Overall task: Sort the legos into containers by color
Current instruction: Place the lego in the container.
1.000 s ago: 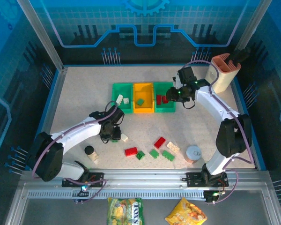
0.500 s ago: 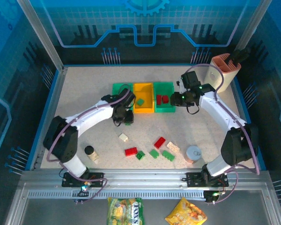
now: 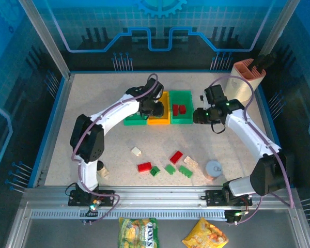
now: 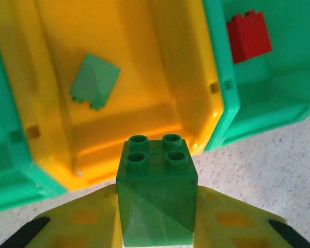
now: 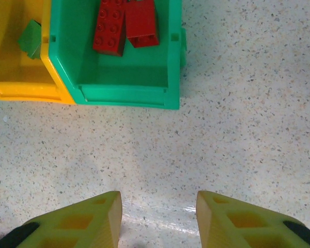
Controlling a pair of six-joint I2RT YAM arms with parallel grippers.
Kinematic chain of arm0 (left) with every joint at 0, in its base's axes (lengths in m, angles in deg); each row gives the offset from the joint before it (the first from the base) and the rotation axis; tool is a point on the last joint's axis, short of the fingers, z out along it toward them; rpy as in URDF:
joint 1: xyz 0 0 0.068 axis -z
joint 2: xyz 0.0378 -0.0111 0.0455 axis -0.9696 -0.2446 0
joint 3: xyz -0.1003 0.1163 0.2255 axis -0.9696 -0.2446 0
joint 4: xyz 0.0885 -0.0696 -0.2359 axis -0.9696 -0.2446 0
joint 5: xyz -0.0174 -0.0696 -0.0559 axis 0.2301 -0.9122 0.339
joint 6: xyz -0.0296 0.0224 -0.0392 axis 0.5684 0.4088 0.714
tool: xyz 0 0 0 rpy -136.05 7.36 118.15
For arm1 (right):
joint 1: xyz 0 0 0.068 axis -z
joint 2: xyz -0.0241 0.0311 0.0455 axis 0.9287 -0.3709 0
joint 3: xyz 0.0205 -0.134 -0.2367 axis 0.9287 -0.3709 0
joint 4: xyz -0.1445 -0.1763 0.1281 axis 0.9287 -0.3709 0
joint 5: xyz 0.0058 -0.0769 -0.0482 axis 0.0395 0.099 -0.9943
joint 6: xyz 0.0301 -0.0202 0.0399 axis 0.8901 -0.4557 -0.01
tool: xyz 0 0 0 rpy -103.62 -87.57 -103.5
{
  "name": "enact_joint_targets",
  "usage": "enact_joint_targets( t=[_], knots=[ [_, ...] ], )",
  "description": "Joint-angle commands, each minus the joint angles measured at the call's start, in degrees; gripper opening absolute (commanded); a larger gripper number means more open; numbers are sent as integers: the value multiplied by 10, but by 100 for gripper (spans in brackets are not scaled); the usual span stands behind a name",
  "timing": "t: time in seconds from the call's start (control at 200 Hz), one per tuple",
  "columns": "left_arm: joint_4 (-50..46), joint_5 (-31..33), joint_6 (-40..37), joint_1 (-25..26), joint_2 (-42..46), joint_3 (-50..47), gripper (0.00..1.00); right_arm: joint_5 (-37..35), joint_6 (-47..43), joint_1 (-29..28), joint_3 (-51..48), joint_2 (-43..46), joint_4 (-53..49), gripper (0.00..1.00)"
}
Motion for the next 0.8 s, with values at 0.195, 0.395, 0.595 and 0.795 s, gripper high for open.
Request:
enact_joint_targets(
  t=[0.195, 0.395, 0.595, 0.795],
  knots=[
    [-25, 15, -30, 4, -87, 107, 33, -27, 1, 8, -14, 45, -40, 43],
    [-37, 22, -33, 0, -145, 163, 33, -33, 2, 8, -22, 62, -51, 43],
    [-52, 32, -39, -3, -180, 191, 34, -37, 2, 8, -25, 71, -56, 43],
    [-59, 43, -45, -9, -196, 195, 35, -38, 2, 8, -24, 72, -58, 43]
  ],
)
